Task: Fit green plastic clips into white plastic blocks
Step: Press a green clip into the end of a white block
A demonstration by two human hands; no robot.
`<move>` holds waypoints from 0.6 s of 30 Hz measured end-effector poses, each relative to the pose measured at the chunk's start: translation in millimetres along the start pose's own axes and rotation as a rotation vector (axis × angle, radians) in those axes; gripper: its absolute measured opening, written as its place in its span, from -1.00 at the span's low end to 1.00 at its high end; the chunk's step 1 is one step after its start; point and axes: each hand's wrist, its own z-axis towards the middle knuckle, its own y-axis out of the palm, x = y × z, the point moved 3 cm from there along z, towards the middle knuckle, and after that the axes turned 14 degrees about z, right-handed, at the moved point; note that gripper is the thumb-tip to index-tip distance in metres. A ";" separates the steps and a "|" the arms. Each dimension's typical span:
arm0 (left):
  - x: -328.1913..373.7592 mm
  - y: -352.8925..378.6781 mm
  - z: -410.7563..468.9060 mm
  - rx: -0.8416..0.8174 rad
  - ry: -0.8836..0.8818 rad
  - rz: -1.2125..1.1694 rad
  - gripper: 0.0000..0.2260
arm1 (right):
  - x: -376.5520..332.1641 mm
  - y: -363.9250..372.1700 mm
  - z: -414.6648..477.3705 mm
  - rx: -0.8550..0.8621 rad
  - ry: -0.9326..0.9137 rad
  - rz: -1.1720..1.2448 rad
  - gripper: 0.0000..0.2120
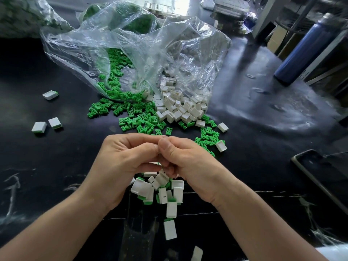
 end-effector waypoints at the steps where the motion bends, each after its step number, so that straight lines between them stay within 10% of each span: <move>1: 0.7 0.8 -0.1 0.007 0.009 -0.004 -0.79 | -0.3 0.4 -0.1 0.004 -0.013 -0.009 -0.69; 18: -7.3 -7.5 5.4 0.026 -0.095 -0.079 -0.73 | -9.0 -11.1 -0.1 -0.017 0.018 0.129 -0.81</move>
